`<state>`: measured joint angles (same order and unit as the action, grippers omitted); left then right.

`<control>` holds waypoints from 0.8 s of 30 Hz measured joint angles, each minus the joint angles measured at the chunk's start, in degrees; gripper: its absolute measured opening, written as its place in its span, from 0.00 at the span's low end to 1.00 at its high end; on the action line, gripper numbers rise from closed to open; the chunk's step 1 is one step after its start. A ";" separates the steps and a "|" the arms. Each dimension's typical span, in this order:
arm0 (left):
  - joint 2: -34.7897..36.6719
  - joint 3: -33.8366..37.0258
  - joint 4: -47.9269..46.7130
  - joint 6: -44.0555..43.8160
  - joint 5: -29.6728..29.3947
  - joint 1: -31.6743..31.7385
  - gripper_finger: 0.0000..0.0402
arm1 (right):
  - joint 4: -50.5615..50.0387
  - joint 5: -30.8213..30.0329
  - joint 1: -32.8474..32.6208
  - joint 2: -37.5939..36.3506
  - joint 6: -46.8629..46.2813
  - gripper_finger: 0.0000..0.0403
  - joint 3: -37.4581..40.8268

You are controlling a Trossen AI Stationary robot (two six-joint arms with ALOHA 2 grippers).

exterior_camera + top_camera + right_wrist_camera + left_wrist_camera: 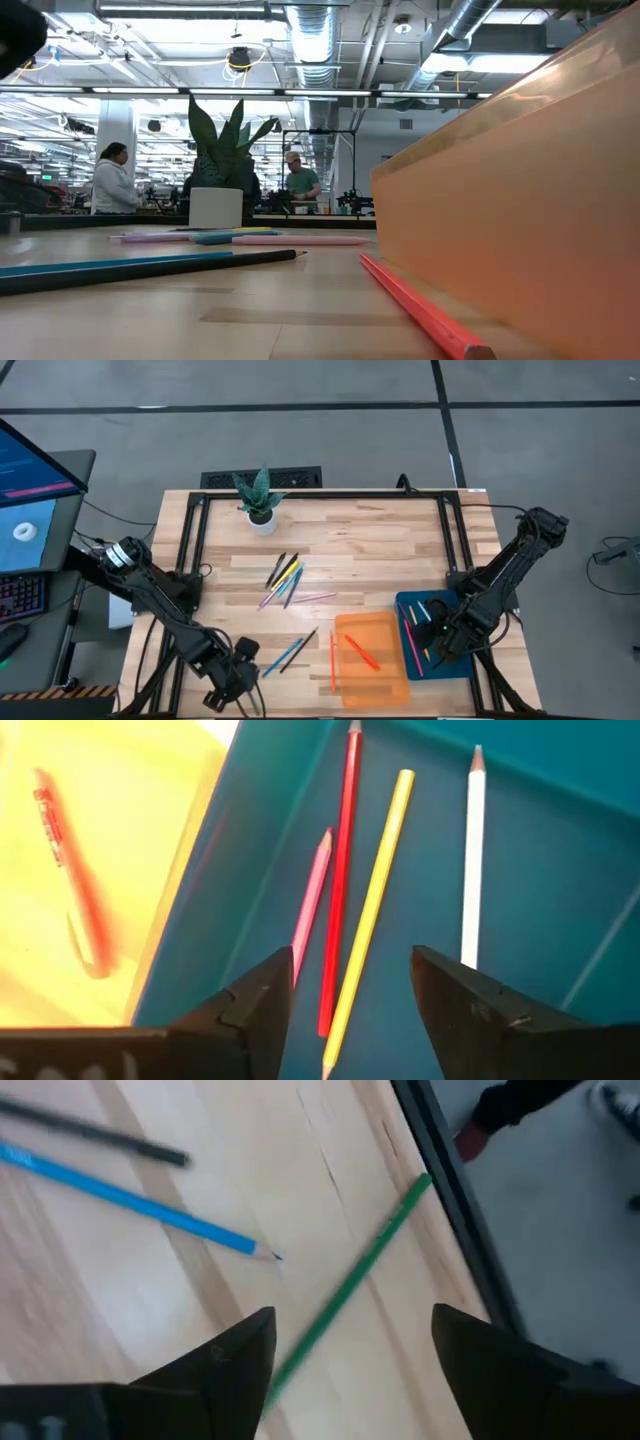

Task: Sort pens & pencils
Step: Put the green pencil into the blue bin

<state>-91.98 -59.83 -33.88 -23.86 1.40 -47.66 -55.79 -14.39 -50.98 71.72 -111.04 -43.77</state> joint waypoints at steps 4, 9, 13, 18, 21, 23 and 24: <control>-0.75 0.00 -0.04 7.06 -0.27 0.09 0.65 | 0.52 0.00 0.02 0.01 -0.36 0.54 -0.02; -4.56 0.02 0.63 11.56 -0.07 0.11 0.63 | 0.88 0.00 0.02 0.02 -1.64 0.54 -0.02; -8.17 0.03 0.77 12.20 0.35 0.11 0.62 | 1.29 0.00 0.02 0.02 -2.03 0.54 -0.02; -11.54 0.02 1.21 13.82 -0.60 -0.08 0.58 | 1.47 0.00 0.02 0.02 -2.02 0.54 -0.02; -12.88 -0.26 0.62 15.64 -0.72 -0.10 0.54 | 1.51 0.00 0.02 0.02 -2.03 0.54 -0.02; -13.56 -0.35 -0.03 16.20 -0.46 -0.10 0.49 | 1.66 0.21 0.02 0.02 -2.01 0.54 -0.02; -13.60 -0.33 -0.60 16.40 -0.47 -0.08 0.46 | 1.66 0.33 0.02 0.02 -1.92 0.54 -0.02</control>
<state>-105.58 -60.16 -34.48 -7.46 0.92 -47.75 -54.13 -14.06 -50.96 71.75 -112.97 -43.79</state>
